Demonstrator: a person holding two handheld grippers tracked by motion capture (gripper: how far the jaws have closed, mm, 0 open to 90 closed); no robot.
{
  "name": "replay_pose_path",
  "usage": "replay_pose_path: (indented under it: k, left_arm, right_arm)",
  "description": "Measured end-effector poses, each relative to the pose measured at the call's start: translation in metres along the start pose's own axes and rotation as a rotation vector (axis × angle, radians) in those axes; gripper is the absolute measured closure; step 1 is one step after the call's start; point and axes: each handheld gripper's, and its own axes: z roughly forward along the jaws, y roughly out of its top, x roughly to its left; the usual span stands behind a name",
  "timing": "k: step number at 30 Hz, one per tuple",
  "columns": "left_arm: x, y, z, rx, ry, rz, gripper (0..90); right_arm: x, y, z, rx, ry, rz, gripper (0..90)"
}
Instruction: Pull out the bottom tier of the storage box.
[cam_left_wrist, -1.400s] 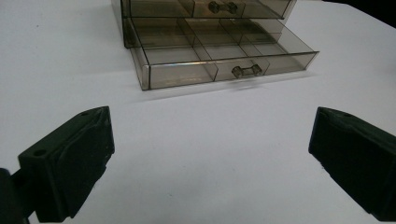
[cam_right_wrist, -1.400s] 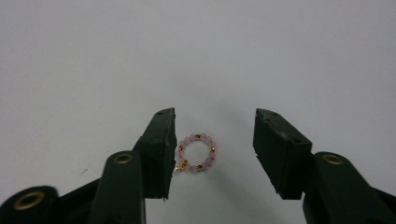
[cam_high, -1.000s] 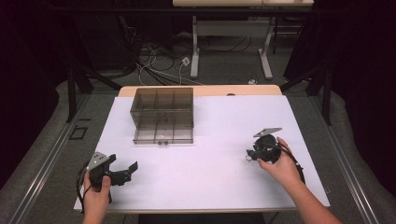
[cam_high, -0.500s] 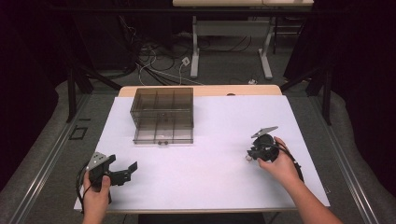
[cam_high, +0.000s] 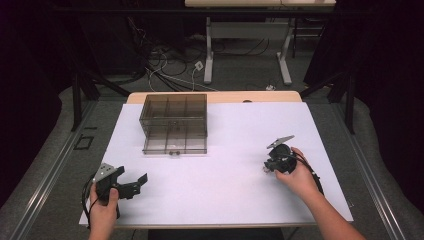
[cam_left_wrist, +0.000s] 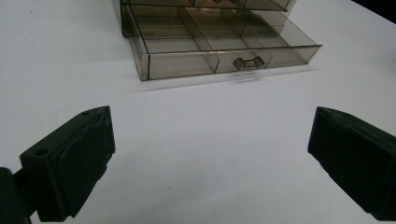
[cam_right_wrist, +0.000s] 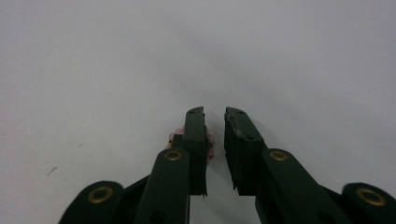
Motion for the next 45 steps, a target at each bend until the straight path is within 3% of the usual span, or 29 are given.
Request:
replay_pose_path:
  k: [14,23,26,27,31,32,33,38,42,45]
  left_arm:
    - [0.001,-0.0015,0.002,0.013,0.001,0.002,0.9]
    - [0.0023,-0.0015,0.001,0.014,0.007,-0.003,1.0]
    - [0.0029,-0.0014,0.0008,0.007,0.009,-0.003,1.0]
    - [0.003,-0.0015,0.0007,0.008,0.01,-0.004,1.0]
    - [0.003,-0.0018,0.001,0.007,0.012,-0.006,1.0]
    - [0.0031,-0.0018,0.001,0.007,0.011,-0.006,1.0]
    - [0.0031,-0.0019,0.0011,0.007,0.011,-0.006,1.0]
    - [0.0034,-0.0019,0.0015,0.012,0.01,-0.004,1.0]
    - [0.0031,-0.0018,0.0015,0.009,0.012,-0.003,1.0]
    - [0.0037,-0.0017,0.0008,0.008,0.012,-0.005,1.0]
  right_arm:
    - [-0.0002,0.0001,0.0033,0.029,0.029,-0.004,85.0]
    - [-0.0015,0.0003,0.0038,0.031,0.039,0.011,86.8]
    - [-0.0006,-0.0005,0.0046,0.015,0.046,0.051,87.0]
    - [-0.002,-0.0003,0.0047,0.015,0.047,0.04,87.0]
    - [-0.0023,0.0004,0.0038,0.029,0.055,0.052,87.0]
    - [-0.0028,0.0015,0.0016,0.061,0.047,0.05,87.9]
    - [-0.0026,0.0006,0.0034,0.026,0.047,0.057,87.9]
    - [-0.004,0.0009,0.0003,0.056,0.043,0.074,88.0]
    - [-0.0038,-0.0002,0.0012,0.016,0.055,0.069,88.0]
    - [-0.0042,0.0002,-0.001,0.018,0.047,0.06,88.0]
